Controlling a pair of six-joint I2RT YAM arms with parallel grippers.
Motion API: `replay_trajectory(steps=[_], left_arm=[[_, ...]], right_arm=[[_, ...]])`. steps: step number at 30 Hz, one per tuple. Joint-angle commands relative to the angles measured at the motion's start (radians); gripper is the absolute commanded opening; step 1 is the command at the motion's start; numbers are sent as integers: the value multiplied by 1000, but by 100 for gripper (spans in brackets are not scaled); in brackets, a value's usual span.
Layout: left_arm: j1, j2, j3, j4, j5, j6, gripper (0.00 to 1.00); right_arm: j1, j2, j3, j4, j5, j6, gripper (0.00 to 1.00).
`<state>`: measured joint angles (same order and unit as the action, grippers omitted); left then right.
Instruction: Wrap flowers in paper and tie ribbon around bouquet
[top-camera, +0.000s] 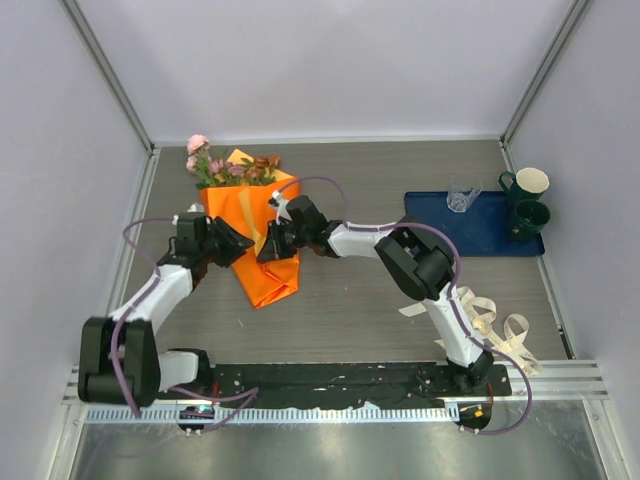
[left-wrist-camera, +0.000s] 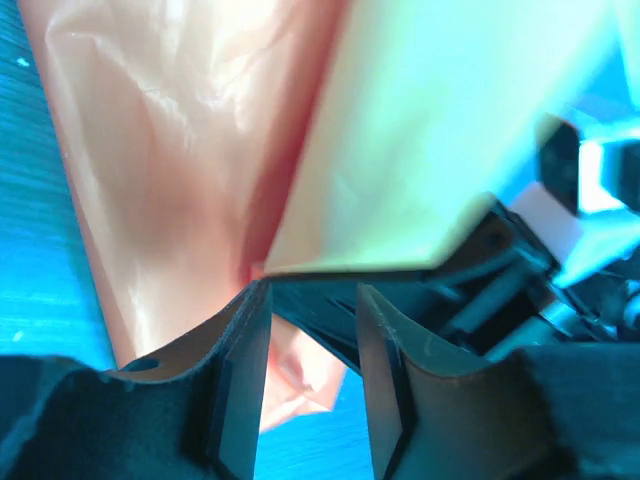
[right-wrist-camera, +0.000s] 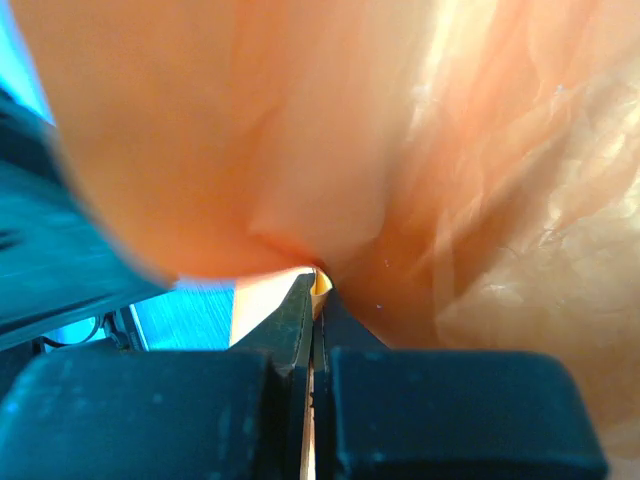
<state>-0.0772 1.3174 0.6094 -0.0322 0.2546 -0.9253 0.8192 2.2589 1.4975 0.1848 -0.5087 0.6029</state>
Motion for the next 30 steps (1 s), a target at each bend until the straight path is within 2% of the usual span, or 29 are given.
replay_trajectory(steps=[1, 6, 9, 12, 16, 20, 25, 28, 30], left_arm=[[10, -185, 44, -236, -93, 36, 47], [109, -286, 102, -339, -94, 39, 47], [142, -281, 157, -321, -69, 34, 52], [155, -204, 255, -354, -19, 17, 56], [155, -28, 380, -423, 41, -17, 49], [151, 34, 405, -361, 77, -69, 47], [140, 149, 444, -339, 109, -64, 45], [114, 227, 467, -322, 123, -41, 43], [113, 262, 478, -308, 135, -20, 41]], right_arm=[[11, 13, 56, 15, -11, -12, 0], [14, 19, 67, 25, -27, 9, 0], [23, 19, 70, 19, -25, 6, 1], [28, 27, 73, 18, -30, 6, 2], [34, 40, 90, 12, -39, 12, 5], [37, 62, 115, 12, -39, 27, 9], [37, 85, 125, 12, -34, 40, 14], [37, 88, 127, 15, -39, 41, 20], [38, 87, 122, 19, -51, 44, 27]])
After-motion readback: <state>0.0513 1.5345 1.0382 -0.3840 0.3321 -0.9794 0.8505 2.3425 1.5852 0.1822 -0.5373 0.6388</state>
